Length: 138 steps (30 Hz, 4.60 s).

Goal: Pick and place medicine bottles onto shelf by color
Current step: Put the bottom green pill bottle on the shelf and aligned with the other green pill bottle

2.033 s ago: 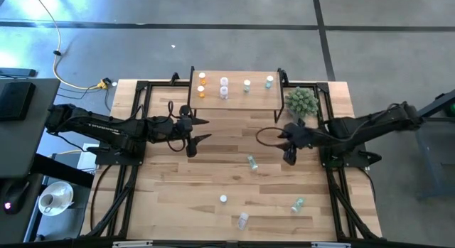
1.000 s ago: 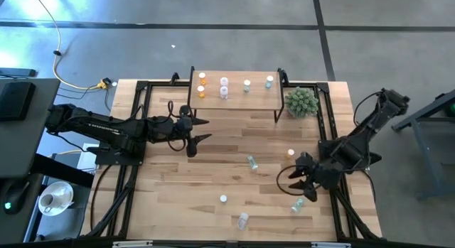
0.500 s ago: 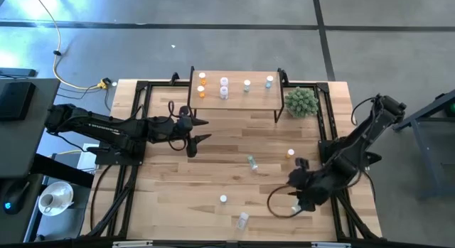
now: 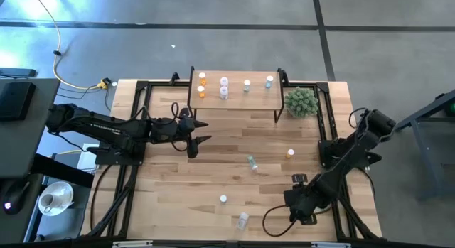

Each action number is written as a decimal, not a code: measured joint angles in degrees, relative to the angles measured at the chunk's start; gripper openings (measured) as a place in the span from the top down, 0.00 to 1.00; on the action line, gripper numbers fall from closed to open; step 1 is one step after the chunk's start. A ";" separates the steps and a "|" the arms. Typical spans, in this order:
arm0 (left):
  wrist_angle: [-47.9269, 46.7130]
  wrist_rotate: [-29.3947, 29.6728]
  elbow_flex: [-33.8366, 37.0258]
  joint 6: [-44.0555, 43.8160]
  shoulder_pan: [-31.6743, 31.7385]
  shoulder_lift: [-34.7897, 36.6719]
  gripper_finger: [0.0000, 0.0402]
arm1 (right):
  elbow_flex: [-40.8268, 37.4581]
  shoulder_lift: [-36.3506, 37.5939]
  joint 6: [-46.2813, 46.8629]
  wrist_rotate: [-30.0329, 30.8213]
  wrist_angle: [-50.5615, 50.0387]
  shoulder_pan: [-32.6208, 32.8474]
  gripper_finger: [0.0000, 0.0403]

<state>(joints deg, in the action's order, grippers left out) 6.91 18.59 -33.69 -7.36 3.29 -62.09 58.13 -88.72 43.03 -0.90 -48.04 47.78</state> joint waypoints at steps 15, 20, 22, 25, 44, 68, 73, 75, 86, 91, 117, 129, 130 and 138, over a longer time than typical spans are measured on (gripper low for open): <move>0.81 0.02 0.00 -1.65 0.00 -1.92 0.42 | 0.00 -2.06 3.74 8.02 -0.36 7.50 0.56; 0.90 0.02 0.00 -1.63 0.00 -1.92 0.42 | 0.00 -2.06 4.99 10.78 -0.34 8.62 0.56; 0.90 0.02 0.00 -1.59 0.00 -1.92 0.42 | 0.00 -2.07 4.97 11.42 -0.32 8.73 0.56; 0.92 0.00 0.00 -1.58 0.00 -1.92 0.42 | -0.24 -2.10 4.96 11.42 -0.12 8.75 0.56; 0.95 0.00 0.00 -1.57 -0.02 -1.90 0.42 | -2.71 -7.36 3.01 8.93 3.80 8.75 0.56; 0.92 0.00 0.00 -1.52 -0.02 -1.90 0.42 | -2.73 -9.95 4.38 7.49 3.45 8.73 0.82; 0.90 0.00 0.00 -1.50 -0.02 -1.90 0.42 | -2.73 -9.97 3.01 14.27 7.97 8.48 0.80; 0.90 0.00 0.00 -1.48 -0.02 -1.90 0.42 | -2.73 -9.97 1.20 18.48 10.42 7.79 0.79; 0.86 -0.63 0.00 -1.48 0.00 -1.87 0.42 | -2.73 -6.71 -9.69 37.70 19.57 -1.27 0.78; 0.82 -2.20 0.00 -1.48 -0.02 -1.87 0.42 | -2.73 -4.13 -13.44 44.40 23.35 -5.82 0.78; 7.82 -3.61 0.02 2.18 -0.33 -2.39 0.42 | -2.71 9.08 -50.90 40.16 61.88 -25.43 0.78; 33.83 -11.93 0.04 16.37 -4.73 -14.25 0.42 | -2.71 8.63 -40.88 26.05 56.26 -28.71 0.78; 35.86 -12.43 0.04 16.73 -4.99 -15.24 0.42 | -2.70 8.28 -40.32 25.82 56.18 -28.69 0.78; 41.65 -14.02 -0.02 17.03 -5.77 -20.00 0.42 | -2.71 4.78 -40.44 25.31 57.12 -28.52 0.78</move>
<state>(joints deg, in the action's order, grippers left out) 48.57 4.57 -33.71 9.67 -2.48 -82.09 55.42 -83.94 2.59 24.41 9.08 19.27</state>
